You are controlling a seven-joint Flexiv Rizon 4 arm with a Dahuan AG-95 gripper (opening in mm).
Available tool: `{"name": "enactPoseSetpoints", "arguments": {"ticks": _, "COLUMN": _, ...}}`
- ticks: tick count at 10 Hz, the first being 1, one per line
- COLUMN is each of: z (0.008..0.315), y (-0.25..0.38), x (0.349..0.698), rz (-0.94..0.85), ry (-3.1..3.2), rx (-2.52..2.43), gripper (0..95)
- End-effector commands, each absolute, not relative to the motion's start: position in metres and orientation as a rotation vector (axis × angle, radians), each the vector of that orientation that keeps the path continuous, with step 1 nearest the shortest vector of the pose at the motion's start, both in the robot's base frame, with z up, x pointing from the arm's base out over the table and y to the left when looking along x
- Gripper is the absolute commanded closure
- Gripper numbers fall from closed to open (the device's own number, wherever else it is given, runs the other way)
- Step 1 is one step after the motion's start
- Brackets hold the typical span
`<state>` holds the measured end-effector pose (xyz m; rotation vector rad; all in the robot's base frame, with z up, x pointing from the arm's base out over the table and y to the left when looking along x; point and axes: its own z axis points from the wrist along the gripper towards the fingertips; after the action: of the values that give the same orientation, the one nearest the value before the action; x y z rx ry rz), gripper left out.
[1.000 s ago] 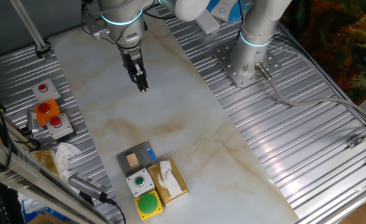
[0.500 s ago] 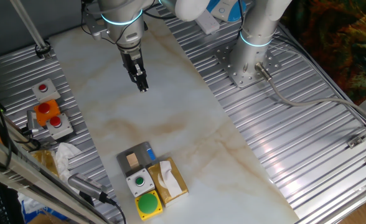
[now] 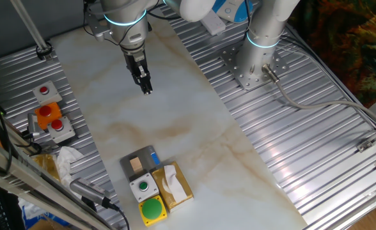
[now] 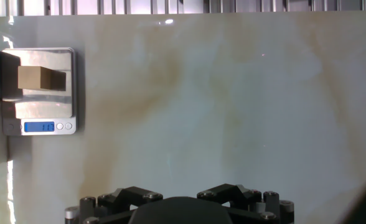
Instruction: Remove the object from the scale
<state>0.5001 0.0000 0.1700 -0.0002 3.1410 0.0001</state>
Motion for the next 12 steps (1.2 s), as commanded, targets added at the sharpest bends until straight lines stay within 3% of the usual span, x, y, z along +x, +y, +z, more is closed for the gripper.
{"name": "enactPoseSetpoints", "arguments": {"ticks": 1, "z": 0.1702, "y": 0.0001, "x": 0.5000, "rz": -0.124, "ry": 3.172, "rx": -0.255, "gripper": 95.0}}
{"name": "enactPoseSetpoints", "arguments": {"ticks": 12, "z": 0.1663, "y": 0.0019, "x": 0.5024, "rz": -0.076, "ry": 3.168, "rx": -0.215, "gripper": 95.0}}
